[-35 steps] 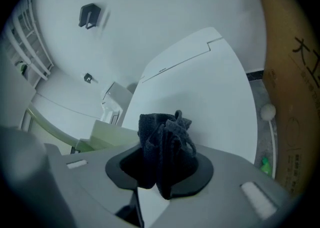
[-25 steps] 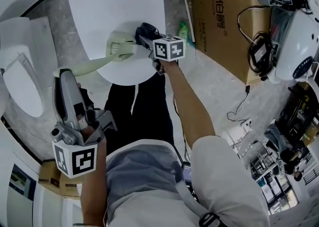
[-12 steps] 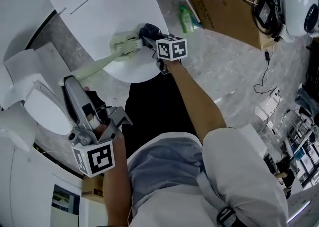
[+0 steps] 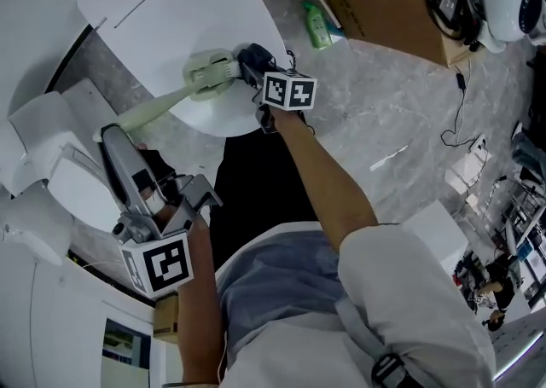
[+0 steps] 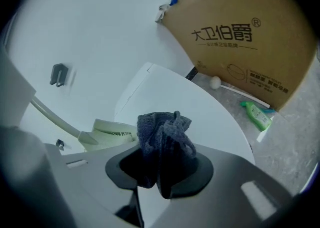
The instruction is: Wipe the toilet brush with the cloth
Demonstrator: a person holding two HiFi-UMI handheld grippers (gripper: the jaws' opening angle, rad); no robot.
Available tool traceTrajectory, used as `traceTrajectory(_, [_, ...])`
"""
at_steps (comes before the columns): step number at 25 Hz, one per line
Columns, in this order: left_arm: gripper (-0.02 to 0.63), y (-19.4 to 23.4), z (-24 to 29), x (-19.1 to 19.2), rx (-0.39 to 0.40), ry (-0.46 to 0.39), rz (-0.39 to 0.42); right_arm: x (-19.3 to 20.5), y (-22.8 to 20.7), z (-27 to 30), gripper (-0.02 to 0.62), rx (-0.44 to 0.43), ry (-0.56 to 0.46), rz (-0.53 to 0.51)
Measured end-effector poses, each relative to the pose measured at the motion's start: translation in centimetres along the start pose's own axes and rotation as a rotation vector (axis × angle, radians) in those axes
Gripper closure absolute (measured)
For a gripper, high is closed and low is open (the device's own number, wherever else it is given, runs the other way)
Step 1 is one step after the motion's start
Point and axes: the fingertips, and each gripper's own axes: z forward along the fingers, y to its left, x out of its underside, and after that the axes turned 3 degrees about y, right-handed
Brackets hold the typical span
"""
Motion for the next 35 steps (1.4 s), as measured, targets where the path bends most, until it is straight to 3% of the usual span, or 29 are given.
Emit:
traceTrajectory(5, [0.606,0.0,-0.4,0.0,0.001,0.008,0.022,1.4,0.1,-0.9,0.485,0.038,-0.041,0.093])
traceTrajectory(10, [0.606,0.1,-0.4,-0.1,0.022,0.012,0.026,3.0,0.1,-1.2,0.485,0.049,-0.127,0.324])
traceTrajectory(20, [0.606,-0.4,0.2,0.0,0.074,-0.005,-0.019,5.8,0.5,-1.3,0.485,0.036,-0.25,0.633])
traceTrajectory(26, [0.606,-0.3,0.3,0.0,0.087,-0.007,-0.022,7.0,1.0,-1.2,0.486,0.006,-0.298,0.749])
traceTrajectory(35, [0.606,-0.2,0.5,-0.1,0.095,-0.006,-0.024,8.6,3.3,-0.2,0.486,-0.058,-0.275,0.805])
